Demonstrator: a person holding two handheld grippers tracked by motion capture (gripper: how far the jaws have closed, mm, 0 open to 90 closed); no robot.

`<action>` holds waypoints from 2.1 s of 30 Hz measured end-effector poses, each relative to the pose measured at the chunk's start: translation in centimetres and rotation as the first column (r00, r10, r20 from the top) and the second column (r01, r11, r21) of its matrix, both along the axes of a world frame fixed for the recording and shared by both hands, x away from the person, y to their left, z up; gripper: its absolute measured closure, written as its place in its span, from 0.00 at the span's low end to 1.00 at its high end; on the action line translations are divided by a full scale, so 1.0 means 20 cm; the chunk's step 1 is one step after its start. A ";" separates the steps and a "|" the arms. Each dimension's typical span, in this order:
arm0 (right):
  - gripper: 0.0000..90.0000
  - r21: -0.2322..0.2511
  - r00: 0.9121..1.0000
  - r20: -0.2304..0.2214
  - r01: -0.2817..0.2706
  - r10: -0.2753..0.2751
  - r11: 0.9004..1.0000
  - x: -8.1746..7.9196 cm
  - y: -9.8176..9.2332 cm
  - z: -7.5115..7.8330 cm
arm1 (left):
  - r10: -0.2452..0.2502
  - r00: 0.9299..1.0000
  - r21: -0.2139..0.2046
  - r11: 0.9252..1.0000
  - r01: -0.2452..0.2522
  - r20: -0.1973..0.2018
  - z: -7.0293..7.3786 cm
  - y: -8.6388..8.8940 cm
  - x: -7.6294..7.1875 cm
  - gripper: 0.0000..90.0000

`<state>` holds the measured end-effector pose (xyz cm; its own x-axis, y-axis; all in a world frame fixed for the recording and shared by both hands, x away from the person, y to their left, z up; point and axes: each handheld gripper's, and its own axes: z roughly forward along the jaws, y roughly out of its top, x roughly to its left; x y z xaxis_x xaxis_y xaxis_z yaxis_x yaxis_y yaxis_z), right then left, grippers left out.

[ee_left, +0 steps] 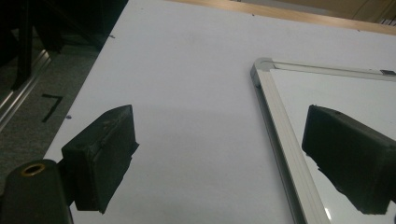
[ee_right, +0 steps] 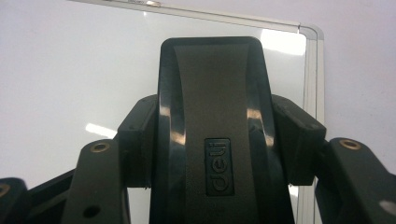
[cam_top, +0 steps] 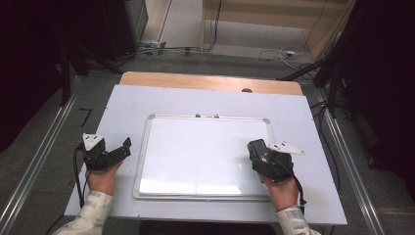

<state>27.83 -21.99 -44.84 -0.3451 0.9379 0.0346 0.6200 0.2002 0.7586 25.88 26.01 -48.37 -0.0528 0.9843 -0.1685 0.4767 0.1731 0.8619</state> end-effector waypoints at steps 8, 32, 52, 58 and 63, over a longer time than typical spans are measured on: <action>0.43 -0.002 1.000 -0.001 0.016 -0.016 1.000 0.01 -0.01 0.00 | -0.001 1.000 0.000 1.000 0.001 -0.002 0.00 0.00 0.00 0.12; 0.43 -0.023 0.989 -0.023 0.144 -0.145 0.989 0.25 0.02 -0.06 | 0.003 1.000 0.004 1.000 -0.003 -0.008 0.00 0.00 0.00 0.12; 0.43 -0.069 0.966 -0.053 0.249 -0.253 0.966 0.57 0.02 -0.14 | 0.005 1.000 0.006 1.000 -0.005 -0.009 -0.01 0.00 0.01 0.12; 0.43 -0.085 0.959 -0.080 0.266 -0.273 0.960 0.62 0.03 -0.18 | 0.006 1.000 0.000 1.000 -0.006 -0.006 -0.01 0.01 0.01 0.12; 0.43 -0.087 0.960 -0.078 0.264 -0.271 0.961 0.63 0.02 -0.19 | 0.003 1.000 0.003 1.000 -0.003 -0.007 -0.01 0.01 0.01 0.12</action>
